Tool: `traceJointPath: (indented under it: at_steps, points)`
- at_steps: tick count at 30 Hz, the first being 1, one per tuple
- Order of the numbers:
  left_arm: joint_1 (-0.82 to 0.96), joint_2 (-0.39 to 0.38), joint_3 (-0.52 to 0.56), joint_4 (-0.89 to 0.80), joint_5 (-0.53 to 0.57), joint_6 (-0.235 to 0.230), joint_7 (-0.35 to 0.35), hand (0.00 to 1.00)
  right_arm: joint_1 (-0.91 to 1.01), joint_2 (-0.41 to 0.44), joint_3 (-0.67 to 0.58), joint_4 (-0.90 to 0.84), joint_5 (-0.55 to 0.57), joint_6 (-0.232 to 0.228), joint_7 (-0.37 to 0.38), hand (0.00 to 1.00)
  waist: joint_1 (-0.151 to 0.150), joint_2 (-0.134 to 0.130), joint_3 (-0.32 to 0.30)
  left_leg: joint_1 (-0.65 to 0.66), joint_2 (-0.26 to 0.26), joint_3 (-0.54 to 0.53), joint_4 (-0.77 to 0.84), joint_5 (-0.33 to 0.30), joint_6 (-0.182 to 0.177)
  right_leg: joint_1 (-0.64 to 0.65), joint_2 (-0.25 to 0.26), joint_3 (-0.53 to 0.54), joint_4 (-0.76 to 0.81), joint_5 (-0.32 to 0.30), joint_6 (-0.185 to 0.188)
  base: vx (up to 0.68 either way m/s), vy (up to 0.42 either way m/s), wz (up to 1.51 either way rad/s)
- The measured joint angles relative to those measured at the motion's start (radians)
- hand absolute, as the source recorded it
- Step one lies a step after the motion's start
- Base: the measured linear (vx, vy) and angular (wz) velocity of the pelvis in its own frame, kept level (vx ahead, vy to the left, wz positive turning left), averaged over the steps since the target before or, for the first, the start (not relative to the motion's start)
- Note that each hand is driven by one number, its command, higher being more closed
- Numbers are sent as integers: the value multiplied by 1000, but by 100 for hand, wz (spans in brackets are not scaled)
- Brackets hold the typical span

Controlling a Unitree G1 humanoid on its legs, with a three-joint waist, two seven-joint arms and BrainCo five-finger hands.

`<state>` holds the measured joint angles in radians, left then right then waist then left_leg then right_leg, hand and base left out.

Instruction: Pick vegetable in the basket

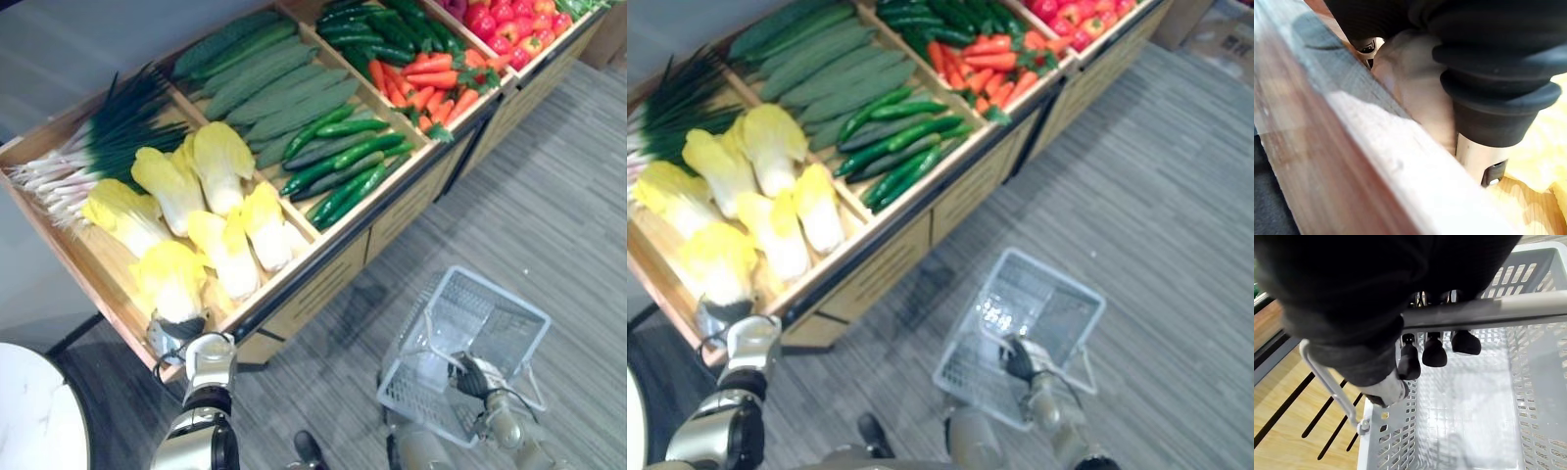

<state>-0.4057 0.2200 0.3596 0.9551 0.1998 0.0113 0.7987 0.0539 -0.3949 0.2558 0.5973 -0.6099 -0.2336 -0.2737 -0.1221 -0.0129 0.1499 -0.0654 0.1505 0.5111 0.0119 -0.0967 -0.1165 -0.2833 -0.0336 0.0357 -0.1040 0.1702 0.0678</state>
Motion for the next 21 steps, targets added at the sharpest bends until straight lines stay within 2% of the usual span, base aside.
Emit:
traceJointPath:
  at_steps: [16, 21]
  points:
    - [21, -20, -77, -4, -1, -1, -31, 100, 18, 6, -4, 0, -1, 12, 0, 100, -8, 8, -6, 50, -25, -27, -29, 6, 8, 53, -23, -25, 0, 2, -3, 4, -4, 4]
    - [77, -35, -107, -105, -42, -11, -51, 100, 22, 34, -9, 4, -3, 18, -1, 100, -8, 1, -10, 53, -33, -44, -30, 8, 10, 64, -34, -40, -1, 2, -4, 16, -6, 11]
